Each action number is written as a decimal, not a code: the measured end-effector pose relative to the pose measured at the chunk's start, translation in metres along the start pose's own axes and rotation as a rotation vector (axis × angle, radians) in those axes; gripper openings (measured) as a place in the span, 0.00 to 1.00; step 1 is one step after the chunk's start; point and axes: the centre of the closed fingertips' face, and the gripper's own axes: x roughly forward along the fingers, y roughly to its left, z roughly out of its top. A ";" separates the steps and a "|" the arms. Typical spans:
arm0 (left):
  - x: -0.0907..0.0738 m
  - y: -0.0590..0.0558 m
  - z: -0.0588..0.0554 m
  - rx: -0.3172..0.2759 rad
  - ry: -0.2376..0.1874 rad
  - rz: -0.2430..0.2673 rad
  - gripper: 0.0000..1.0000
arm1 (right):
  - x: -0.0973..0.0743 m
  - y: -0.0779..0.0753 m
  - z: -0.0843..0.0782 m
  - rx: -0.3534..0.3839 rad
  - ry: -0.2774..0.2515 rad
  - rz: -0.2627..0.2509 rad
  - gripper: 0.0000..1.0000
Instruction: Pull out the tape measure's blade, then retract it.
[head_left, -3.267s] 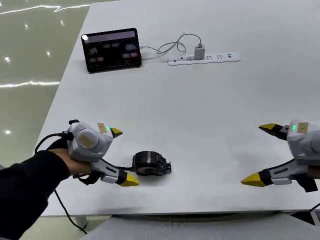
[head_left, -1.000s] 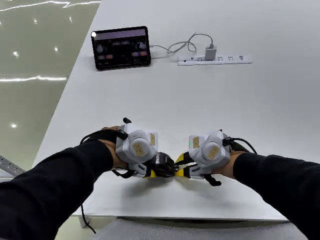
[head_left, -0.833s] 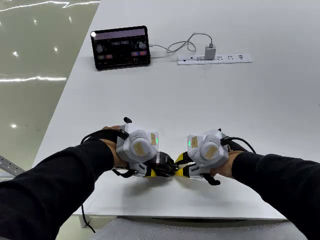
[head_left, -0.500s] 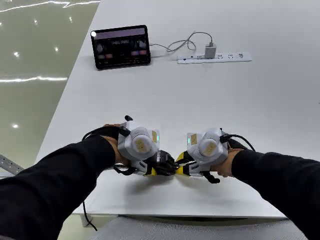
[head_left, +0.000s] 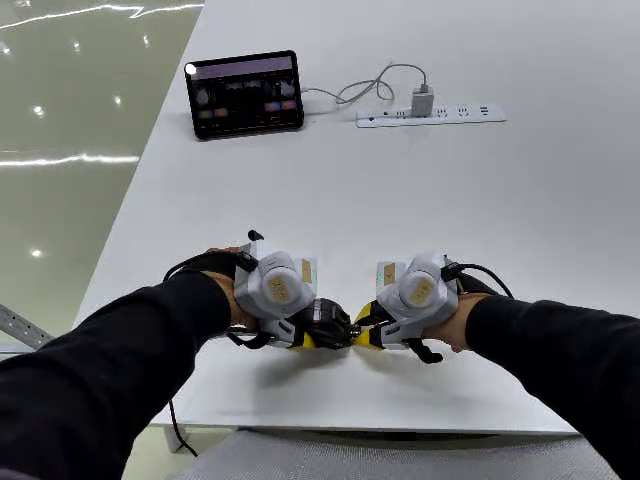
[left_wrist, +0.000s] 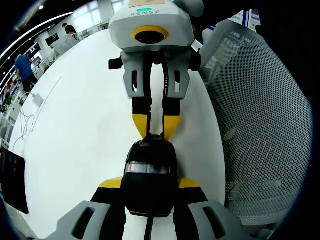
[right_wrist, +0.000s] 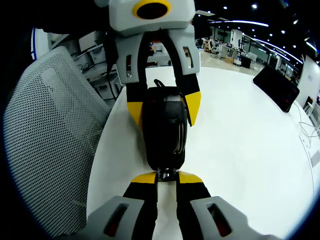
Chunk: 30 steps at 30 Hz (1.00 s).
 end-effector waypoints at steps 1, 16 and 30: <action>0.000 0.000 0.000 0.001 0.001 0.000 0.32 | 0.000 0.000 0.000 0.001 0.000 0.001 0.08; 0.000 0.000 0.000 -0.004 -0.003 0.000 0.32 | -0.005 0.001 -0.004 -0.001 0.003 -0.011 0.11; 0.001 0.000 0.000 -0.003 0.014 -0.007 0.32 | 0.004 0.001 0.001 0.018 0.015 0.034 0.10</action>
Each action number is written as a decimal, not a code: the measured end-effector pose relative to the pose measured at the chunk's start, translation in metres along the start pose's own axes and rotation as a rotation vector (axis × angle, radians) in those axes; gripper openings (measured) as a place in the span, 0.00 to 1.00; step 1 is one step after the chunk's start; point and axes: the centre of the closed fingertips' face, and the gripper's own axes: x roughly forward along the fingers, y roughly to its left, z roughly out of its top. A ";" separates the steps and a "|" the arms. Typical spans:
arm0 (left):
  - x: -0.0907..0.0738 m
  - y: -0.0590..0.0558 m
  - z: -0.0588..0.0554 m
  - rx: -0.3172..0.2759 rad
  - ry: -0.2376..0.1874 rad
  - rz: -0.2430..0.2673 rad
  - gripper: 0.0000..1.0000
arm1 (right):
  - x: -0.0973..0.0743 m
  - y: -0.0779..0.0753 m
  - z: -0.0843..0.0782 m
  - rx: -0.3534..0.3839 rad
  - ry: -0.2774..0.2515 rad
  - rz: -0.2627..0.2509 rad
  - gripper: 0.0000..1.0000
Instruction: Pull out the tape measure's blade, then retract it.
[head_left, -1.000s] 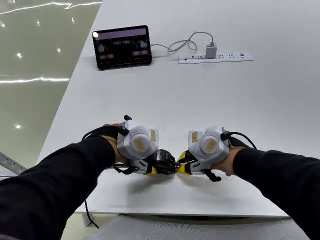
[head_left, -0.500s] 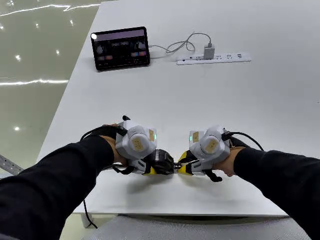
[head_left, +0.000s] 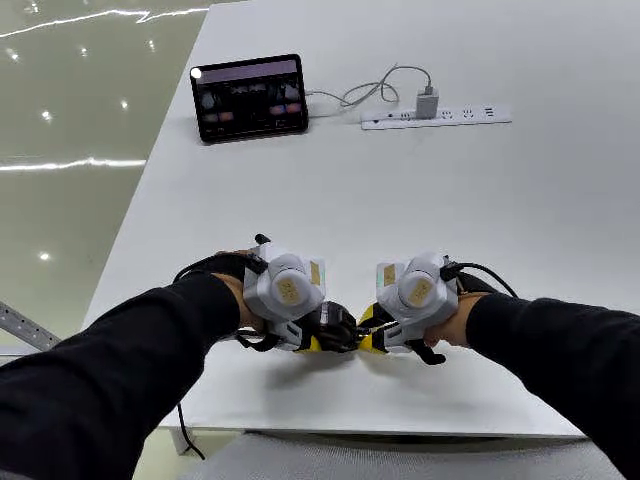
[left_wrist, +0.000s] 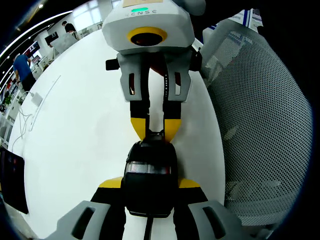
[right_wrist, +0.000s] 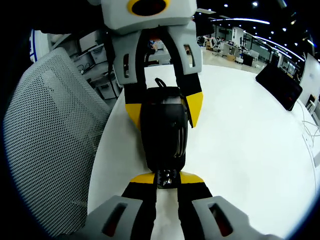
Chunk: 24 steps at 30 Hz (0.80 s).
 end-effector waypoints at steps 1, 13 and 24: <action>0.000 0.000 0.000 0.000 0.000 0.000 0.32 | 0.000 0.000 0.000 0.010 0.003 0.004 0.10; -0.001 0.001 -0.001 -0.019 -0.010 0.016 0.32 | -0.004 -0.001 -0.004 -0.016 0.006 -0.009 0.09; -0.001 0.001 -0.001 -0.027 -0.015 0.020 0.32 | -0.004 0.002 -0.002 -0.061 0.020 -0.015 0.14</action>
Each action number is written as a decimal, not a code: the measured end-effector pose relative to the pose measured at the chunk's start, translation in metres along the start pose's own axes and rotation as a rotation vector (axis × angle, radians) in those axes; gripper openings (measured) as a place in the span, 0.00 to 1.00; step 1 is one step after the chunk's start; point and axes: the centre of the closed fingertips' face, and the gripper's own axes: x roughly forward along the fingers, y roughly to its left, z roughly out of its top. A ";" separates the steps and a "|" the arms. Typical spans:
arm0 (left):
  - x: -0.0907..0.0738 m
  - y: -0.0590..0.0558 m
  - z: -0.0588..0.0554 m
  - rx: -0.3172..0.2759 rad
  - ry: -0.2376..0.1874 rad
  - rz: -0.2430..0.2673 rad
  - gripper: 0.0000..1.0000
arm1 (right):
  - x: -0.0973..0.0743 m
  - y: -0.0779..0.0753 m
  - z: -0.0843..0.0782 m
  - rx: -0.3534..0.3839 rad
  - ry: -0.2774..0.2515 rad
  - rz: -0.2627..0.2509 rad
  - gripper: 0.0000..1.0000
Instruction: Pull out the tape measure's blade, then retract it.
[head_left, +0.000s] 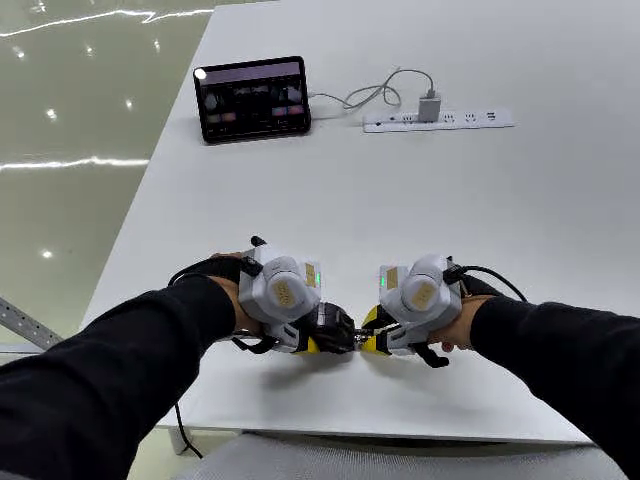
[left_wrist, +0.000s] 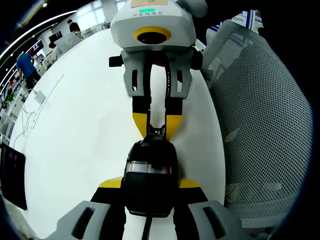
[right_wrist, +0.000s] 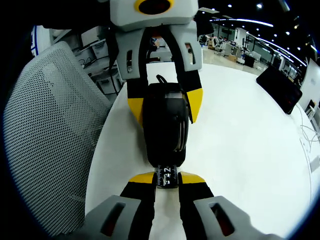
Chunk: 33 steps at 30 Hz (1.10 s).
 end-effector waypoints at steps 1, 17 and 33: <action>0.000 0.000 0.000 -0.001 0.001 0.000 0.32 | 0.001 0.001 0.002 0.007 -0.010 0.009 0.16; -0.001 0.000 0.000 -0.004 -0.002 0.009 0.32 | -0.001 -0.004 -0.002 0.042 0.006 0.005 0.09; 0.000 0.000 0.000 0.000 -0.018 -0.005 0.32 | -0.008 -0.004 -0.012 0.052 0.016 -0.008 0.10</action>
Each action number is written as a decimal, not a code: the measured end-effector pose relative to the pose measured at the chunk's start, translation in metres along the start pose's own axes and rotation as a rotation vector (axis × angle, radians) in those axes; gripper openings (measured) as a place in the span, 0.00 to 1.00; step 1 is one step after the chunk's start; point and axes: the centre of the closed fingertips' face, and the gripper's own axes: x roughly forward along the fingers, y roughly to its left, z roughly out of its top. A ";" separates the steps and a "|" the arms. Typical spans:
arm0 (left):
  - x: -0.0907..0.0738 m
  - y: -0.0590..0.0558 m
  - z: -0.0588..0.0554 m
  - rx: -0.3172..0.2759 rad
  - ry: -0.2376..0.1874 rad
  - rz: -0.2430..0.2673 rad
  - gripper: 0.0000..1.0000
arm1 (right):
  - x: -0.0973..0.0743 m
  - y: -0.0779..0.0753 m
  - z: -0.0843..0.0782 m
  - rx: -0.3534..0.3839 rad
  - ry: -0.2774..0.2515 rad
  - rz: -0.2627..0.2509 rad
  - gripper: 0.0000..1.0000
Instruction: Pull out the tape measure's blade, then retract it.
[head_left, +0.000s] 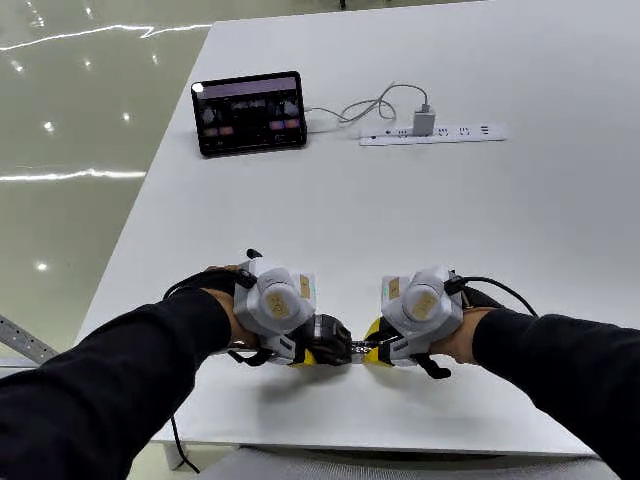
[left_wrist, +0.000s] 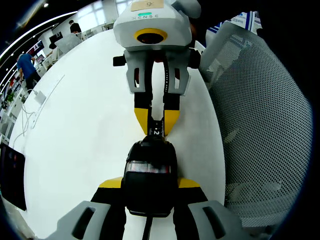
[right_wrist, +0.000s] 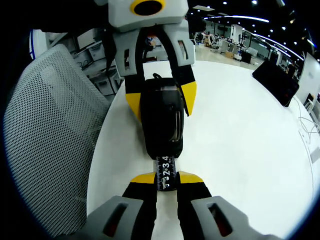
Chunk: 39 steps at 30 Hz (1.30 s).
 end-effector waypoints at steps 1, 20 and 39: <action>0.000 0.000 0.000 0.000 -0.001 0.000 0.32 | -0.001 0.000 -0.001 0.002 0.002 0.000 0.10; 0.000 0.000 0.000 0.000 -0.007 0.008 0.32 | -0.014 -0.002 -0.016 0.021 -0.004 -0.032 0.10; 0.000 -0.001 0.001 0.011 -0.010 0.020 0.32 | -0.019 -0.001 -0.024 0.038 -0.002 -0.041 0.10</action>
